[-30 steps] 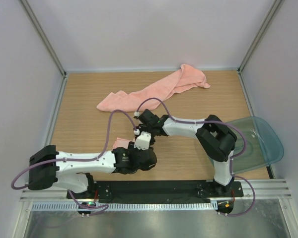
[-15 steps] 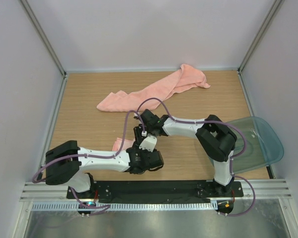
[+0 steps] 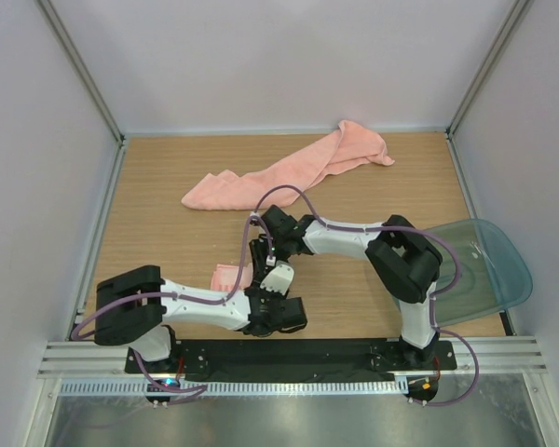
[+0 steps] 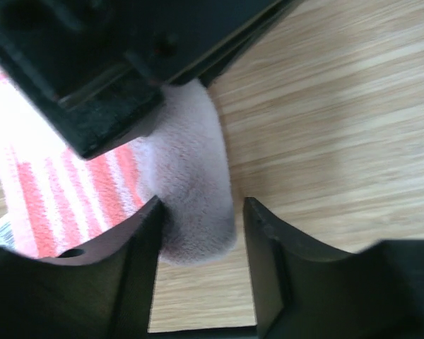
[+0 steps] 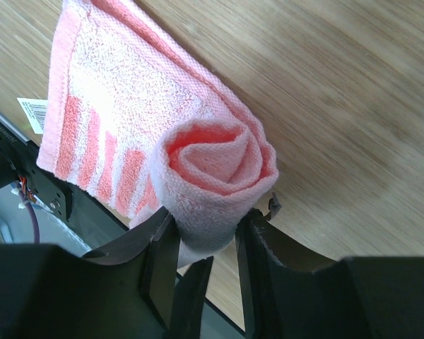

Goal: Roll the towels
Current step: Roll the towel

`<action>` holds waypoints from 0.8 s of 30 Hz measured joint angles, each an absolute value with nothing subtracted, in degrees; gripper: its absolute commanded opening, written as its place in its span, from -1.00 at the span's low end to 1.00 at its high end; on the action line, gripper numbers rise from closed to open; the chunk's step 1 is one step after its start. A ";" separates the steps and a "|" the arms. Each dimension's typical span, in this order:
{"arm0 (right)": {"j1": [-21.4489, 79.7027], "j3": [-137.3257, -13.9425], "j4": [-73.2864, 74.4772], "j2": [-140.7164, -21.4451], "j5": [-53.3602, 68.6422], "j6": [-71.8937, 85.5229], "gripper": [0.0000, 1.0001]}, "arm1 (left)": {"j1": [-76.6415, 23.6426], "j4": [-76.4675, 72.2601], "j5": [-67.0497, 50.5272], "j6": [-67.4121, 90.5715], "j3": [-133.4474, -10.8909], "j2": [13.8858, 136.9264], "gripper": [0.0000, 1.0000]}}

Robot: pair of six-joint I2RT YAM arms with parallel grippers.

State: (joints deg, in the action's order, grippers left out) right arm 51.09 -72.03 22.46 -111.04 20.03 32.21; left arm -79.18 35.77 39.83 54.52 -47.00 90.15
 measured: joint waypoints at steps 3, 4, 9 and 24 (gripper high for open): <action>50.74 -72.07 22.61 -111.04 20.80 32.21 -0.17 | -79.26 36.34 41.25 55.83 -46.24 90.26 -0.32; 50.59 -72.07 22.72 -111.07 21.02 32.18 -0.17 | -79.26 36.45 41.65 56.42 -46.15 90.26 -0.39; 49.95 -71.85 23.03 -111.07 21.82 32.21 -0.17 | -79.37 36.69 42.52 57.63 -46.09 90.26 -0.65; 40.62 -51.07 14.28 -96.97 22.13 36.84 -0.26 | -77.89 30.26 41.23 48.31 -53.58 96.49 -0.78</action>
State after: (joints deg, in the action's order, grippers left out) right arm 40.62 -51.07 14.28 -96.97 22.13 36.84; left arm -77.89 30.26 41.23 48.31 -53.58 96.49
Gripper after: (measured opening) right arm 0.376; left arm 0.239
